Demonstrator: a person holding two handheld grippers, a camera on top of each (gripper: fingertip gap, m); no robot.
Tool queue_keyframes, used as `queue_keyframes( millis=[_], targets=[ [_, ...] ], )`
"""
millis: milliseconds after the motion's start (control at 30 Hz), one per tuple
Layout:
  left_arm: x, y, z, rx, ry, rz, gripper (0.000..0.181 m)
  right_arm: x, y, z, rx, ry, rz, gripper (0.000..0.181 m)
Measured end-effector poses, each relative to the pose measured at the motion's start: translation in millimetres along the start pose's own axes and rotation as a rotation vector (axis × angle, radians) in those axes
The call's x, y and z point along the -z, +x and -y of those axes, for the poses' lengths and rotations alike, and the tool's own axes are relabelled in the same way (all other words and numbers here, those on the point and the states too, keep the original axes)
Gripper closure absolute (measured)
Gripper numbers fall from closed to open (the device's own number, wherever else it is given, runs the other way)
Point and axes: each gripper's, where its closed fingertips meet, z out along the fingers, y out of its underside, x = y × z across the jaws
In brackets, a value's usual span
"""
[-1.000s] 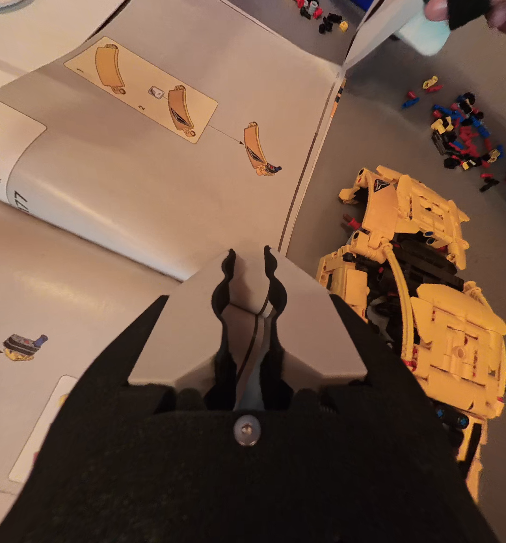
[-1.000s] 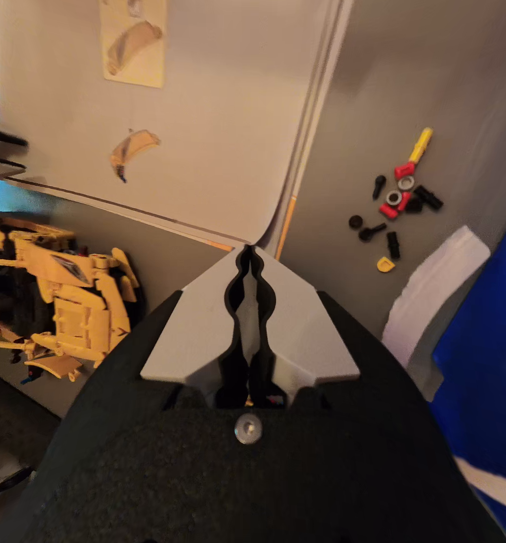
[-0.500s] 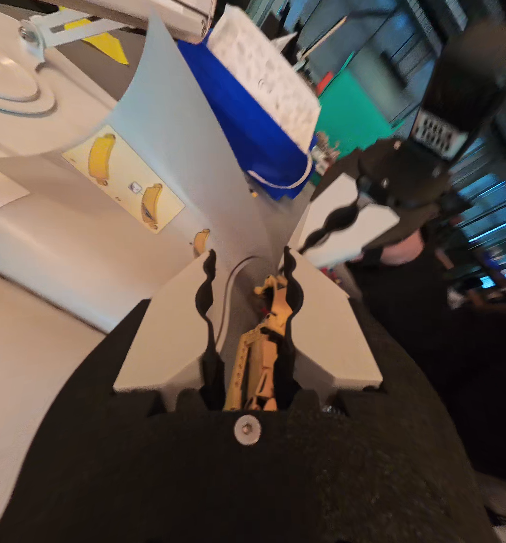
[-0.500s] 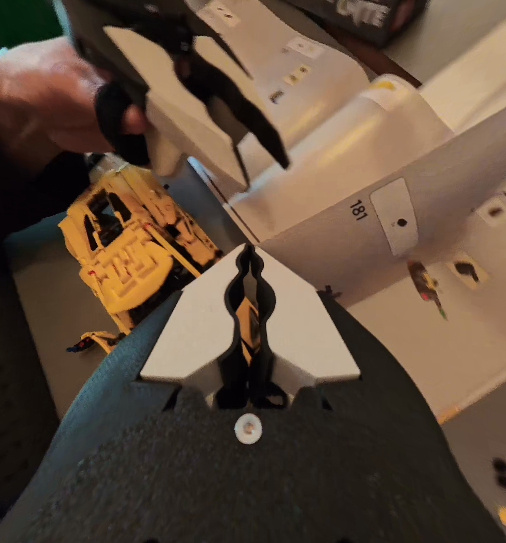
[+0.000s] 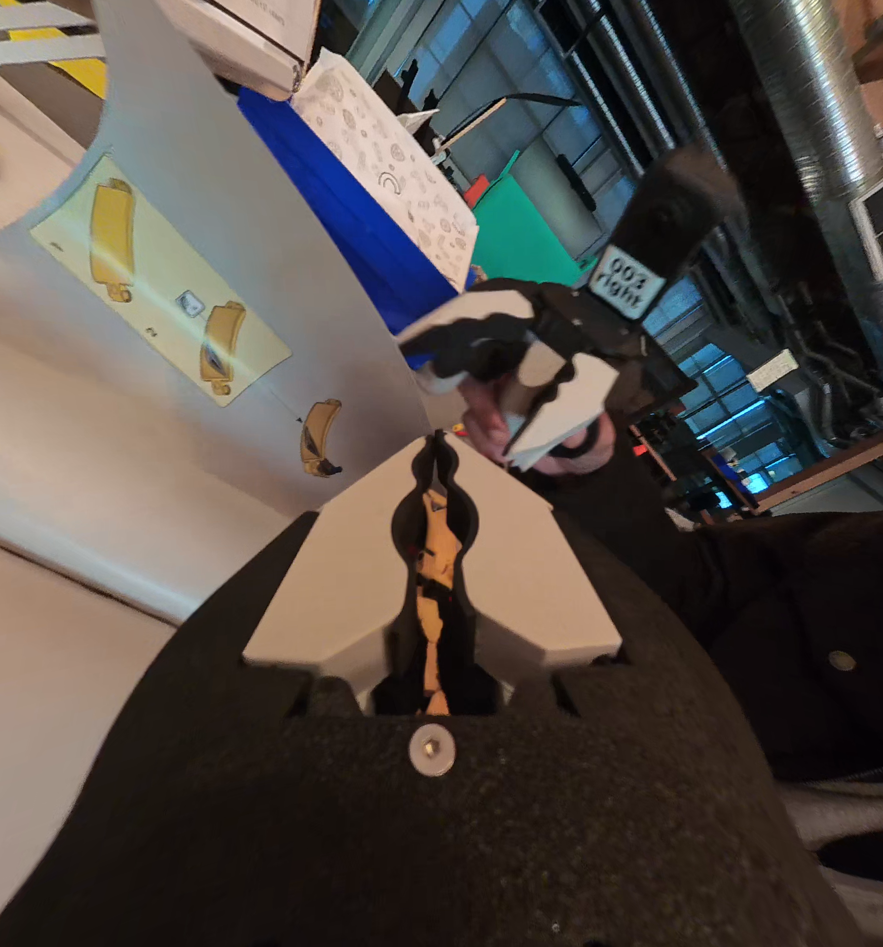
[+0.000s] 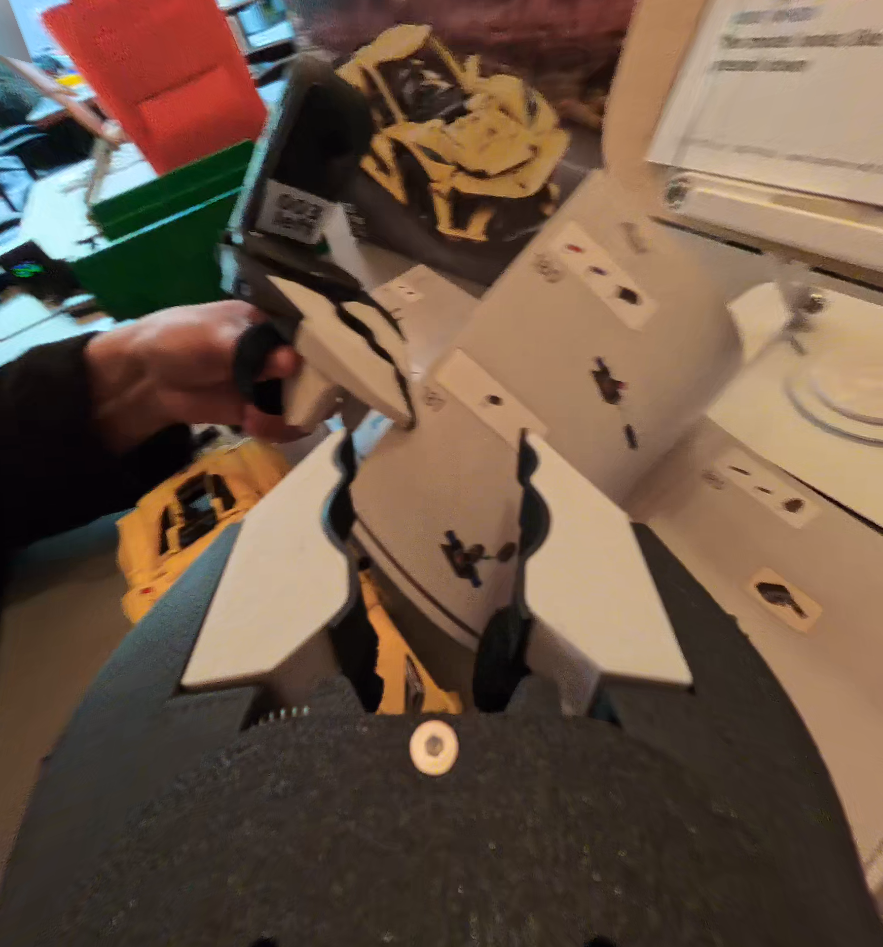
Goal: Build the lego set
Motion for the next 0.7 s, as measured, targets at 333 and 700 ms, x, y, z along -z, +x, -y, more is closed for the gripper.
queue_keyframes(
  millis=[333,700],
  targets=[
    [-0.2,17.7,3.8,0.024,0.035,-0.130,0.177,-11.3,-8.8,-10.3,0.036,-0.042,0.047,0.160],
    [-0.1,28.7,5.6,-0.061,0.044,-0.162,0.181,1.8,-19.7,9.2,-0.197,0.104,0.255,0.167]
  ],
)
